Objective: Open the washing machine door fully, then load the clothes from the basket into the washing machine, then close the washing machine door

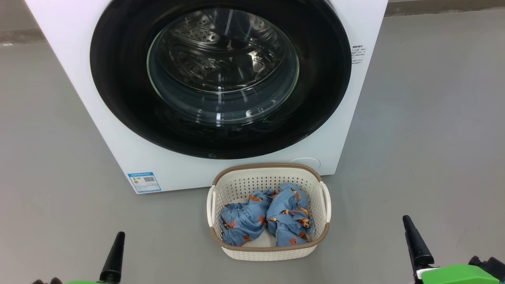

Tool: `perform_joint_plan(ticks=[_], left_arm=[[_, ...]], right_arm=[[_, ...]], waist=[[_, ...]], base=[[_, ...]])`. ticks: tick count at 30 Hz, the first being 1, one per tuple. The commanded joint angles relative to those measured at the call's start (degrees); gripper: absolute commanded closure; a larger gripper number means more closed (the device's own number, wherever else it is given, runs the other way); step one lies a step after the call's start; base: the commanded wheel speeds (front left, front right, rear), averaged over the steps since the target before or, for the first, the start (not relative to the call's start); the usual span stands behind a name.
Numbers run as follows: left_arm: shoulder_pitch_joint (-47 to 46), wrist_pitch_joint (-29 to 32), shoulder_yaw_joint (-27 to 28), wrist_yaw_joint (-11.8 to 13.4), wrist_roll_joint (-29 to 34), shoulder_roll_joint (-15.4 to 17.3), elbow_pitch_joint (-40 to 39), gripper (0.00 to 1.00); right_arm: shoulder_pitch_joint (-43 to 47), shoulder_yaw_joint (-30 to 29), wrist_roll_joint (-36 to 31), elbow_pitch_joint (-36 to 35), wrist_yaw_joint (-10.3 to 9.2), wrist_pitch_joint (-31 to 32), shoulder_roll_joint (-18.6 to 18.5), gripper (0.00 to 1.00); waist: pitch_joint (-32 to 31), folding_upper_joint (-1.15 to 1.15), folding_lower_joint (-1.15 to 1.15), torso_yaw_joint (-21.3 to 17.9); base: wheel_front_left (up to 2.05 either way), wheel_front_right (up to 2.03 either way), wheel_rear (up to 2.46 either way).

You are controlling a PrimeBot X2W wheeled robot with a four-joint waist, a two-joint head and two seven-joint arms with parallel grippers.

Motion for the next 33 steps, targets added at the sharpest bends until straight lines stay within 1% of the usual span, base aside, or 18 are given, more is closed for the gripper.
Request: perform_joint_plan(ticks=[1,7,8,13,23,33], left_arm=[[-1.38,-0.72,0.24,-0.11,2.80,1.34,-2.00,0.00],[-1.20,-1.91,-0.19,-0.12,9.22,1.36,-2.80,0.00],[-1.20,-1.91,-0.19,-0.12,9.22,1.36,-2.80,0.00],[-1.05,-2.74,-0.65,-0.12,13.19,1.53,-3.14,0.00],[-0.64,-4.60,-1.63,-0.14,21.21,2.10,-4.13,0.00],[-0.38,-6.29,-2.50,-0.15,27.54,2.59,-4.87,0.00]], right_arm=[[-1.29,0.85,-2.41,-1.81,-0.02,-0.70,-0.86,0.00],[-1.15,2.03,-7.99,-1.91,-0.02,-1.87,-1.55,0.00],[-1.15,2.03,-7.99,-1.91,-0.02,-1.87,-1.55,0.00],[-1.05,2.82,-12.90,-1.68,-0.02,-2.70,-2.23,0.00],[-0.82,3.63,-21.33,-1.81,-0.03,-4.55,-2.46,0.00],[-0.46,4.20,-28.38,-2.32,-0.03,-6.23,-2.64,0.00]], waist=[[0.00,0.00,0.00,0.03],[0.02,0.00,0.00,0.16],[0.02,0.00,0.00,0.16],[-0.02,0.00,0.00,0.25],[0.05,0.00,0.00,0.35],[0.03,0.00,0.00,0.35]], base=[[0.00,0.00,0.00],[0.00,0.00,0.00],[0.00,0.00,0.00],[0.00,0.00,0.00],[0.00,0.00,0.00],[0.00,0.00,0.00]])
